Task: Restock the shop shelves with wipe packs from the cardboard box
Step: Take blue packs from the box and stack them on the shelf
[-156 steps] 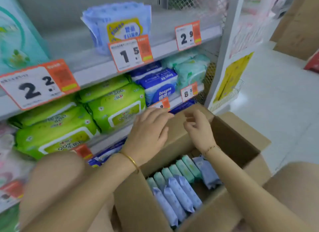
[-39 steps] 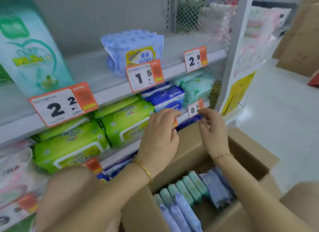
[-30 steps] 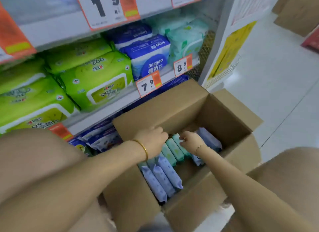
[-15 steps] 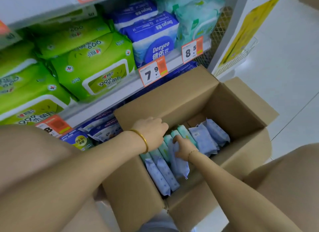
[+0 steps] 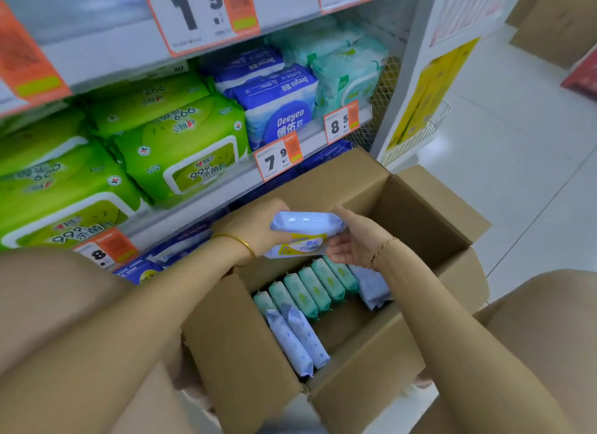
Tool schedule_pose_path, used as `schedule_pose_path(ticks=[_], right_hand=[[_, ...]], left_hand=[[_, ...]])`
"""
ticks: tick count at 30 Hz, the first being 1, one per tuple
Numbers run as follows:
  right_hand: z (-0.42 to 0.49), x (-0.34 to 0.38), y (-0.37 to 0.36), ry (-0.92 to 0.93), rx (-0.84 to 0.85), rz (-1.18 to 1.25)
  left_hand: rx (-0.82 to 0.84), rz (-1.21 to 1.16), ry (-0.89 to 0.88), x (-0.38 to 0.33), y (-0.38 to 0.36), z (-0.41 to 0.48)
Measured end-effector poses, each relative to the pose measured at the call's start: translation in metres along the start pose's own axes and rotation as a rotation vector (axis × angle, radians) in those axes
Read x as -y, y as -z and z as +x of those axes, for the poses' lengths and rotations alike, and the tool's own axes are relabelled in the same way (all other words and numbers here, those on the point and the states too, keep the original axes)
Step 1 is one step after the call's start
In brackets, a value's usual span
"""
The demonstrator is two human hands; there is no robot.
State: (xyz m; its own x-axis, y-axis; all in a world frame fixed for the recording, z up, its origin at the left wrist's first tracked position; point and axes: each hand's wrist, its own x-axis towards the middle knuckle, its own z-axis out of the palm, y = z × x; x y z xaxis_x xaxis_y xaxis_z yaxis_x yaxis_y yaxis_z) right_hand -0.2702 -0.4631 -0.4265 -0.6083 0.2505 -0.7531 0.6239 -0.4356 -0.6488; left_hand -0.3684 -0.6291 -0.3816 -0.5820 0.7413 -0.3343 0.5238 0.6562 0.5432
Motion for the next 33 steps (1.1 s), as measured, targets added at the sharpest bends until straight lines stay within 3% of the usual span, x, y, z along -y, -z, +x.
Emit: schedule_pose_path(ticks=[4, 9, 12, 16, 23, 25, 27, 33], right_hand=[[-0.006, 0.008, 0.002, 0.287, -0.041, -0.305], [-0.018, 0.011, 0.001, 0.409, 0.232, -0.128], [-0.03, 0.022, -0.003, 0.524, 0.259, -0.115], [-0.065, 0.065, -0.018, 0.726, 0.232, -0.181], [-0.148, 0.177, -0.085, 1.199, 0.233, -0.164], [-0.16, 0.206, -0.106, 1.285, 0.173, -0.093], [-0.164, 0.229, -0.122, 1.367, -0.012, -0.108], [-0.135, 0.254, -0.148, 1.408, -0.419, -0.722]], left_hand=[[0.121, -0.149, 0.02, 0.003, 0.025, -0.007], [0.139, -0.428, 0.07, 0.006, 0.036, -0.021], [0.089, -0.505, 0.039, -0.001, 0.049, -0.036], [-0.049, -0.462, -0.029, -0.017, 0.085, -0.059], [-0.502, -0.346, -0.184, -0.062, 0.211, -0.109], [-0.599, -0.306, -0.209, -0.073, 0.251, -0.118], [-0.746, -0.247, -0.232, -0.083, 0.288, -0.121], [-1.072, -0.003, -0.181, -0.078, 0.335, -0.074]])
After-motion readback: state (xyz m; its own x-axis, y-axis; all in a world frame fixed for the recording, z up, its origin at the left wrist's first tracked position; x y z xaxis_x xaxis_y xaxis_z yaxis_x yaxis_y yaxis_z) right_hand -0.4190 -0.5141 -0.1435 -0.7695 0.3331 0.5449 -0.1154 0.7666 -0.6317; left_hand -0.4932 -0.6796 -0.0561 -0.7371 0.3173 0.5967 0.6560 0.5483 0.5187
